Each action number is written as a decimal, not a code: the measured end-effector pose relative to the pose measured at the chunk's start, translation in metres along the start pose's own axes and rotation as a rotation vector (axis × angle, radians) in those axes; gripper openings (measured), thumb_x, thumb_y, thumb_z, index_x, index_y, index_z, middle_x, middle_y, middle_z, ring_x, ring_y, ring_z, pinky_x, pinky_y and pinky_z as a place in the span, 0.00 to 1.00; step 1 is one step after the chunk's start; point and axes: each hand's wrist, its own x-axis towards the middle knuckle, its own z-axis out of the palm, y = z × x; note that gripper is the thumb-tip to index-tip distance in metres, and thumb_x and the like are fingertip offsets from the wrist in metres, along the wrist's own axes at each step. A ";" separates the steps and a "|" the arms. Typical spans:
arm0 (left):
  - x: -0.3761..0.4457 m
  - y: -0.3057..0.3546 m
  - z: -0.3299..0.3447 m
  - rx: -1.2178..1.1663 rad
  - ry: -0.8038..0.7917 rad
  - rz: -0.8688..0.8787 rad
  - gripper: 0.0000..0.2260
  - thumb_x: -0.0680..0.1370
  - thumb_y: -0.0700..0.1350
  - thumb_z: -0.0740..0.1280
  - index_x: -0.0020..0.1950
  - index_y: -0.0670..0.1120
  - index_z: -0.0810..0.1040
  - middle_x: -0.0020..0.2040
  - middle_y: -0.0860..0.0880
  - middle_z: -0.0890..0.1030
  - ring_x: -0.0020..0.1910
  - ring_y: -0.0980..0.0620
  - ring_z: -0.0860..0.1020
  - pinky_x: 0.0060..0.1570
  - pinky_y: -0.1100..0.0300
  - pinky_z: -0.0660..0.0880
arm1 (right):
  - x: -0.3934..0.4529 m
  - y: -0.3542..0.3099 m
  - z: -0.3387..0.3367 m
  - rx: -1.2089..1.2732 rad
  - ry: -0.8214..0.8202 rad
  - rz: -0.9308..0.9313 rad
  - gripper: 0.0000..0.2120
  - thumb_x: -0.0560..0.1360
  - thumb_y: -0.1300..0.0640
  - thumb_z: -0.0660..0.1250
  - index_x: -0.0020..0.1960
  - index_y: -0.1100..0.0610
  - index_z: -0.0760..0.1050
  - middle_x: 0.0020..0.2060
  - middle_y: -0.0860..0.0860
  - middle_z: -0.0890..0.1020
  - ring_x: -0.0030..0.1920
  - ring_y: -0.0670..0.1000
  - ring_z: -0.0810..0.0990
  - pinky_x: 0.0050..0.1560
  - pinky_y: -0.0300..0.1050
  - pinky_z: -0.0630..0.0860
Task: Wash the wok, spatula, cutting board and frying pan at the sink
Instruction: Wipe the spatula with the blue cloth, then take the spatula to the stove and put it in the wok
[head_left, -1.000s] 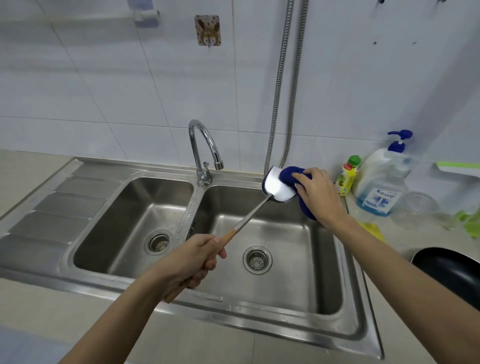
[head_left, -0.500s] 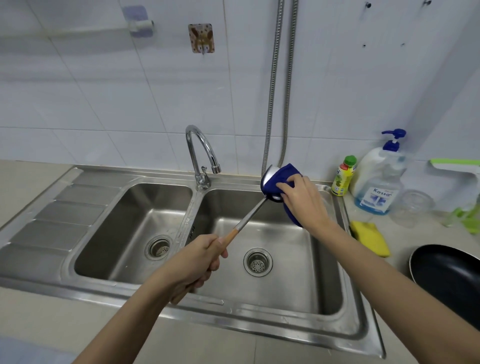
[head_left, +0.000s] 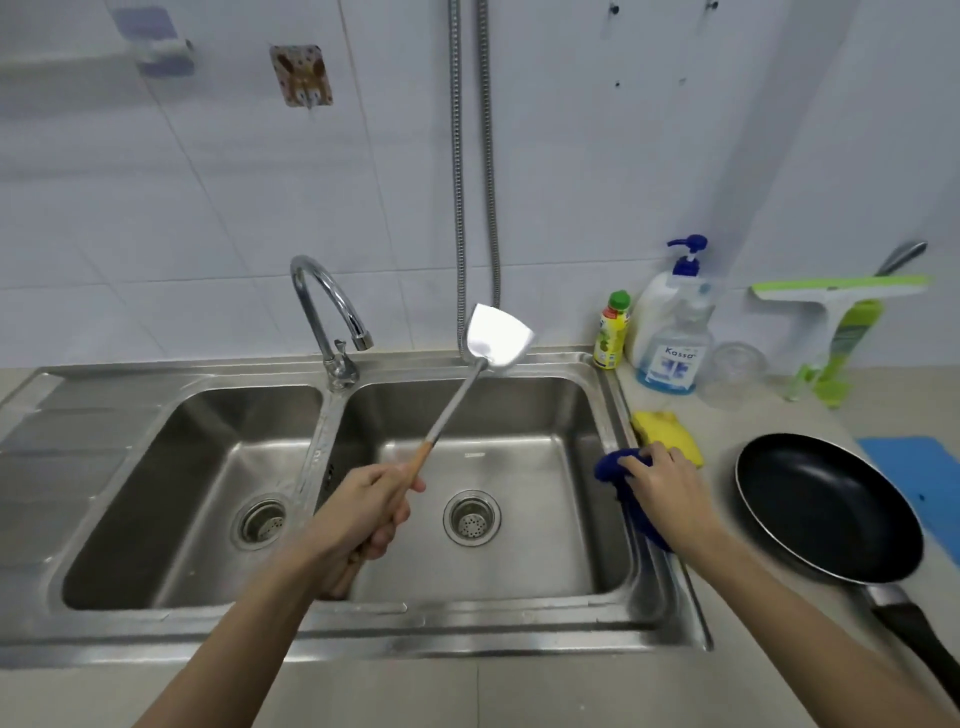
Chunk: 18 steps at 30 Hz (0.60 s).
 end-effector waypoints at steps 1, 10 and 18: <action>0.003 -0.002 0.005 -0.014 -0.027 -0.010 0.14 0.83 0.47 0.56 0.52 0.40 0.77 0.28 0.49 0.71 0.20 0.56 0.64 0.18 0.67 0.60 | -0.014 0.008 0.000 0.007 0.004 0.044 0.14 0.60 0.63 0.79 0.44 0.58 0.81 0.39 0.59 0.78 0.34 0.61 0.76 0.31 0.51 0.75; 0.025 0.003 0.043 -0.108 -0.223 -0.064 0.15 0.83 0.46 0.56 0.52 0.38 0.78 0.28 0.45 0.72 0.17 0.55 0.63 0.17 0.70 0.59 | -0.076 0.016 -0.003 -0.034 -0.005 0.351 0.19 0.69 0.43 0.70 0.53 0.54 0.81 0.48 0.56 0.81 0.46 0.59 0.78 0.43 0.52 0.74; 0.031 0.017 0.048 -0.043 -0.393 -0.030 0.13 0.82 0.47 0.60 0.51 0.38 0.78 0.29 0.43 0.73 0.17 0.54 0.64 0.17 0.69 0.59 | 0.024 -0.074 -0.088 1.354 -0.006 0.670 0.13 0.79 0.46 0.59 0.49 0.53 0.77 0.30 0.49 0.78 0.29 0.46 0.73 0.32 0.42 0.71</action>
